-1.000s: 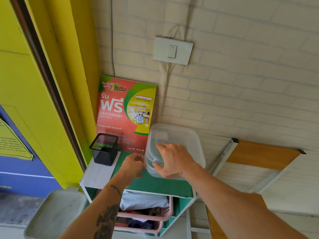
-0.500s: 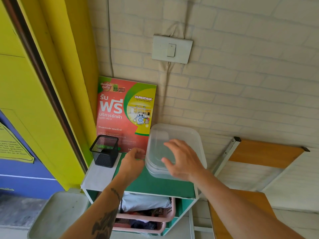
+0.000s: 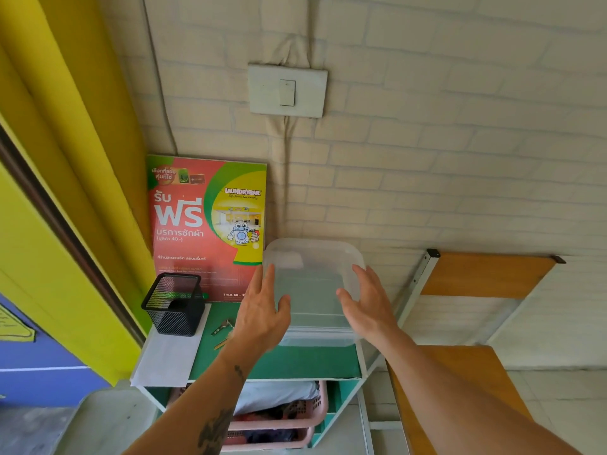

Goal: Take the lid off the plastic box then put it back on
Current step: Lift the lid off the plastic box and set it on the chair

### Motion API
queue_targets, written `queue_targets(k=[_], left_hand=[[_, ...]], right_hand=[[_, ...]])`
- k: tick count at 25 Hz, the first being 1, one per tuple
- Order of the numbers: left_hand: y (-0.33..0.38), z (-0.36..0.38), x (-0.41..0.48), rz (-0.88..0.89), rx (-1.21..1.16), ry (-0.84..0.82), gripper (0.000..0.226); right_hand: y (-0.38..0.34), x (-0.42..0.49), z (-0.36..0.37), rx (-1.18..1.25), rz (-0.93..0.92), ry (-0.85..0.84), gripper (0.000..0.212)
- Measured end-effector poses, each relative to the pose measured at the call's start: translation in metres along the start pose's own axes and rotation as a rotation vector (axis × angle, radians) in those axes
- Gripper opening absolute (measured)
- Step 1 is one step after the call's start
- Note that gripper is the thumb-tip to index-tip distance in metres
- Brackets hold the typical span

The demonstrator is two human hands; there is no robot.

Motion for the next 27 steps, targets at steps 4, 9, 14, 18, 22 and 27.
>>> queue_targets(k=[4, 9, 14, 18, 22, 27], left_hand=[[0.005, -0.001, -0.001, -0.001, -0.005, 0.033, 0.071], [0.015, -0.004, -0.003, -0.040, -0.077, 0.061, 0.069], [0.026, -0.012, 0.002, -0.080, -0.084, 0.102, 0.068], [0.030, -0.015, -0.002, -0.046, -0.084, 0.101, 0.068], [0.048, -0.018, -0.007, 0.050, -0.046, 0.133, 0.069], [0.093, 0.004, -0.013, 0.178, 0.004, 0.137, 0.067]], right_hand=[[-0.004, -0.004, -0.002, 0.003, -0.013, 0.012, 0.069], [-0.010, -0.004, -0.008, 0.020, -0.005, 0.066, 0.067], [-0.016, 0.000, -0.016, 0.078, 0.013, 0.068, 0.062], [-0.021, -0.001, -0.022, 0.074, -0.034, 0.107, 0.061], [-0.014, -0.009, -0.035, 0.049, -0.077, 0.146, 0.062], [0.020, -0.034, -0.066, 0.026, -0.050, 0.293, 0.065]])
Point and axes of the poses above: each hand's wrist, its own x-axis towards the middle knuckle, its own z-axis out of the palm, y = z × x, the point moved 1 cm from there along x, towards the middle knuckle, and after that the axes turned 3 degrees about z, right-handed, at the moved point
